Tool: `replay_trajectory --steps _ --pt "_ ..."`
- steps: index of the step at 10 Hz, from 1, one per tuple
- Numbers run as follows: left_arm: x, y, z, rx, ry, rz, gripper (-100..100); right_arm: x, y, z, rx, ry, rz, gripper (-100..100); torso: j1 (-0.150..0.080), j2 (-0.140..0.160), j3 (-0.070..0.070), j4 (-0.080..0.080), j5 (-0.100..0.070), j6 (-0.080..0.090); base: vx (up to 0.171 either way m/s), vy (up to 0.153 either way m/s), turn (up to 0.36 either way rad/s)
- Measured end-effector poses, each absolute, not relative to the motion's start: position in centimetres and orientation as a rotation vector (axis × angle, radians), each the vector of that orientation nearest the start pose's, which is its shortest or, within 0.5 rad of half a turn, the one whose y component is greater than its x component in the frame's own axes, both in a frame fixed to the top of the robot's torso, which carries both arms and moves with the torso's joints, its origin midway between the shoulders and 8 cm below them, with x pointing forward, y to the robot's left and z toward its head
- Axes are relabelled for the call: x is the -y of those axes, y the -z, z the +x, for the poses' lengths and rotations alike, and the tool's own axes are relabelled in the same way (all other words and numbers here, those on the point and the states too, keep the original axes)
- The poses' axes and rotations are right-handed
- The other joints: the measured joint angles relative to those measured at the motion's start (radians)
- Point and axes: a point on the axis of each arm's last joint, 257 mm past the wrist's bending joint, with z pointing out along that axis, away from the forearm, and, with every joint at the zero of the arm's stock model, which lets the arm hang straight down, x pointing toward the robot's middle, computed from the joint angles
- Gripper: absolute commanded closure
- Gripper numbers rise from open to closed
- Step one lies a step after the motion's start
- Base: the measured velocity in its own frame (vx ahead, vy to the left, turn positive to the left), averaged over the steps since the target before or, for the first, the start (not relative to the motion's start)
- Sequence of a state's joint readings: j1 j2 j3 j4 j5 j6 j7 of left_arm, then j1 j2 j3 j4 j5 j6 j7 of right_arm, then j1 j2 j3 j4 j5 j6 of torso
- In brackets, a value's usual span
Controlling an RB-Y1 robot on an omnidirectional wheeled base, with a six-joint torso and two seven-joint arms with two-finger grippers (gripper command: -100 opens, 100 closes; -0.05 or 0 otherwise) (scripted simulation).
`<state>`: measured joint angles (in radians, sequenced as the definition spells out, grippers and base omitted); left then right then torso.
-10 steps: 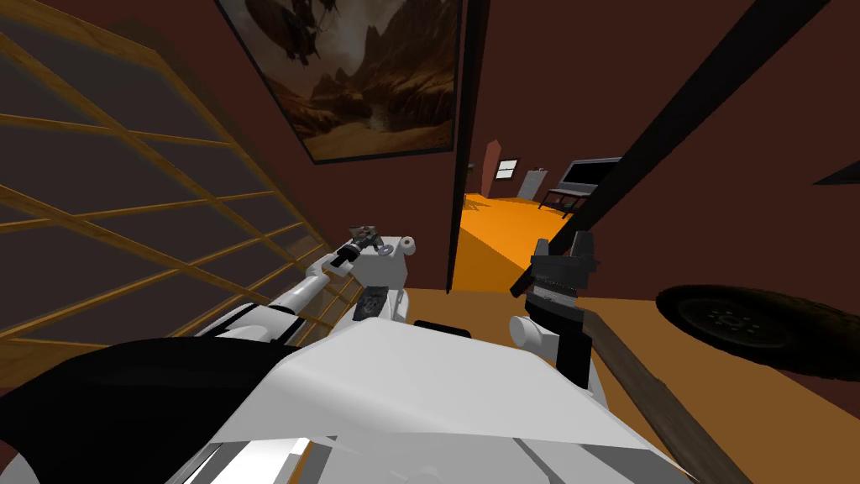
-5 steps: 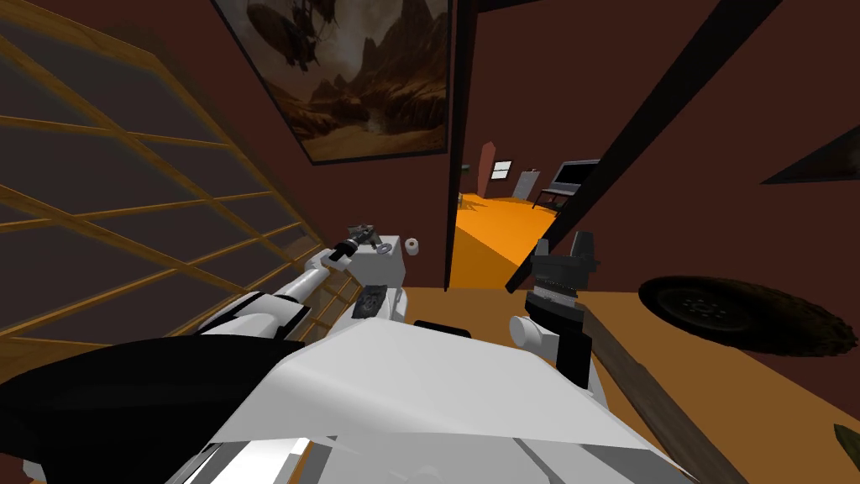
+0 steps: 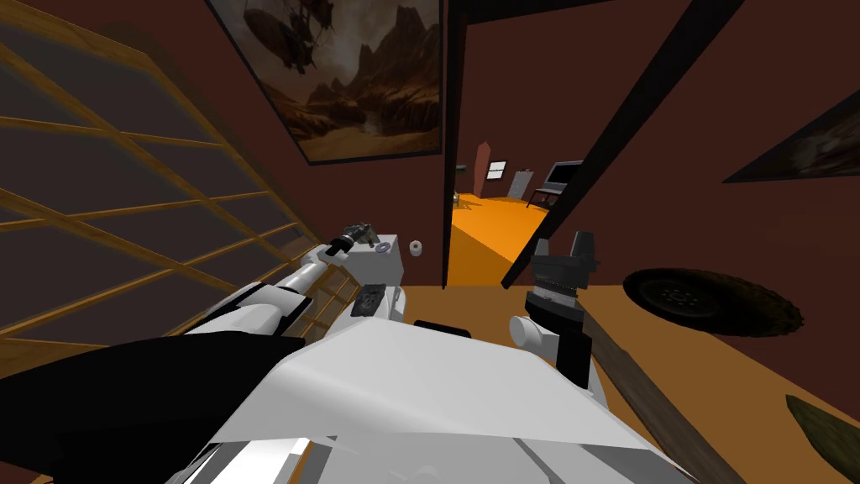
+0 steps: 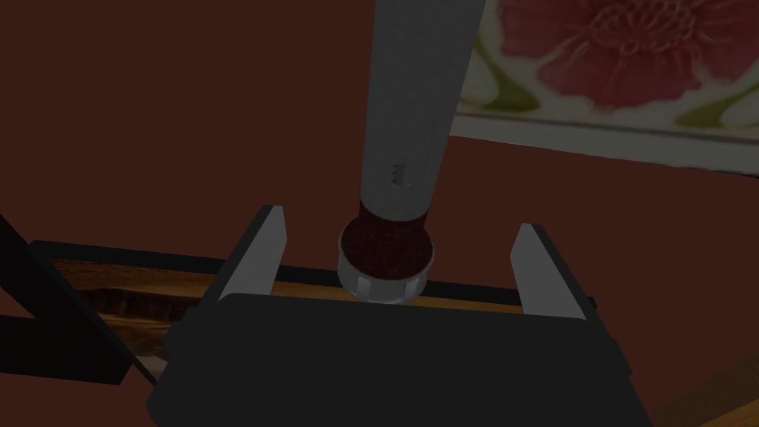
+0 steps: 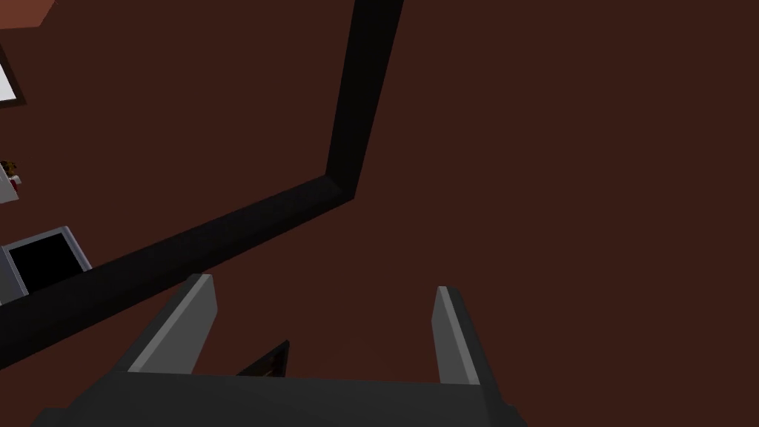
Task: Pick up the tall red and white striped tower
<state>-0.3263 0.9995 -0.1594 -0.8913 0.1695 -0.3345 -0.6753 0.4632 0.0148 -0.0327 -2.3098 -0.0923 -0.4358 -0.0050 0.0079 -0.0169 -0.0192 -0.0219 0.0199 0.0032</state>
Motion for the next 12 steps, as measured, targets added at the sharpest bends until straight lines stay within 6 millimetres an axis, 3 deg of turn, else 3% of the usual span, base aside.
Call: replay_trajectory --steps 1,2,6,7,8,12 --pt "-60.0 10.9 57.5 -1.536 -0.080 -0.143 -100 29.8 -3.8 34.7 -0.539 -1.348 0.723 0 0.001 -0.002 -0.001 -0.001 0.000 0.000 0.000 0.000 0.000" --pt "-60.0 10.9 57.5 -1.537 -0.081 -0.145 100 29.8 -3.8 34.7 -0.539 -1.348 0.723 0 0.001 -0.003 -0.002 -0.001 0.000 0.000 0.000 0.000 0.000" --pt "-60.0 11.0 57.5 -1.538 -0.082 -0.143 100 29.8 -3.8 34.7 -0.539 -1.348 0.723 0 0.002 -0.003 -0.001 0.000 0.001 0.000 0.000 0.000 0.000" --pt "-60.0 11.0 57.5 -1.539 -0.082 -0.143 0 29.8 -3.8 34.7 -0.539 -1.348 0.723 0 0.002 -0.003 -0.001 0.000 0.001 0.000 0.000 0.000 0.000" --pt "-60.0 11.0 57.5 -1.539 -0.082 -0.143 100 29.8 -3.8 34.7 -0.539 -1.348 0.723 0 0.002 -0.003 -0.001 0.000 0.000 0.000 0.104 0.037 0.201" --pt "-57.6 13.6 56.3 -1.569 -0.038 -0.125 100 29.8 -3.8 34.7 -0.539 -1.348 0.723 0 0.003 -0.007 -0.004 -0.001 0.001 0.002 0.086 0.040 0.055"
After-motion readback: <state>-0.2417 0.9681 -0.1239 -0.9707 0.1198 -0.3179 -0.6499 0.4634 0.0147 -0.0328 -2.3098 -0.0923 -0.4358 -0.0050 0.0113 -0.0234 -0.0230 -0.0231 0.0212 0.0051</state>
